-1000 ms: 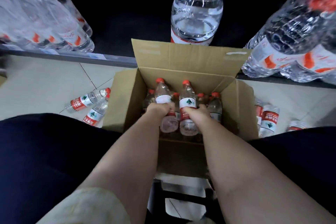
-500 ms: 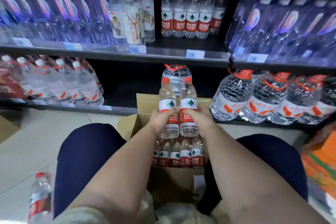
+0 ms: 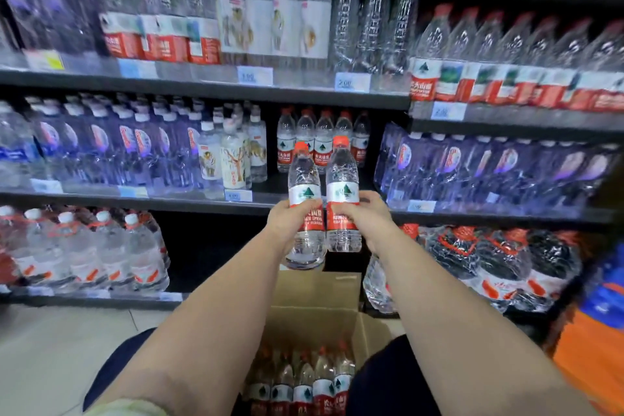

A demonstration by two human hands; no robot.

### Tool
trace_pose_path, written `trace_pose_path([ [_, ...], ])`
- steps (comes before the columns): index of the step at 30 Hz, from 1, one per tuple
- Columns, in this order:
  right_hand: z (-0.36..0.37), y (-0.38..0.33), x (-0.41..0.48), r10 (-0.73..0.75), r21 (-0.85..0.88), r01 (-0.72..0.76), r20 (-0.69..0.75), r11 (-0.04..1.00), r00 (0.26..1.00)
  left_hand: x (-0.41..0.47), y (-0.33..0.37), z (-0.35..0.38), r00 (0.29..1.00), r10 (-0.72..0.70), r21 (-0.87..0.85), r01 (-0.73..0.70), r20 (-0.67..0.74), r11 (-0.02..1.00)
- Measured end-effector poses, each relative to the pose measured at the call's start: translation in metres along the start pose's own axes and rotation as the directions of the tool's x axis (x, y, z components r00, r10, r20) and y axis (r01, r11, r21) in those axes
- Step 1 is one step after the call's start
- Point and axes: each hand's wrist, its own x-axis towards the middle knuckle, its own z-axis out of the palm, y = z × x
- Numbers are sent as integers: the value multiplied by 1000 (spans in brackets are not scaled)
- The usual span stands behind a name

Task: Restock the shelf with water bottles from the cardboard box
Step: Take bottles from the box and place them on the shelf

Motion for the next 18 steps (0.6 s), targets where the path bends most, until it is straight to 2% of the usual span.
trace_pose_path([
  [4, -7, -10, 25, 30, 37, -29, -12, 999, 999, 23, 14, 12, 1000, -12, 12, 12, -29, 1000],
  [9, -14, -8, 74, 7, 93, -1, -62, 996, 998, 71, 25, 31, 997, -56, -67, 52, -59, 996],
  [18, -27, -7, 197, -72, 94, 77, -55, 993, 996, 194, 53, 60, 993, 114, 108, -111, -26, 988],
])
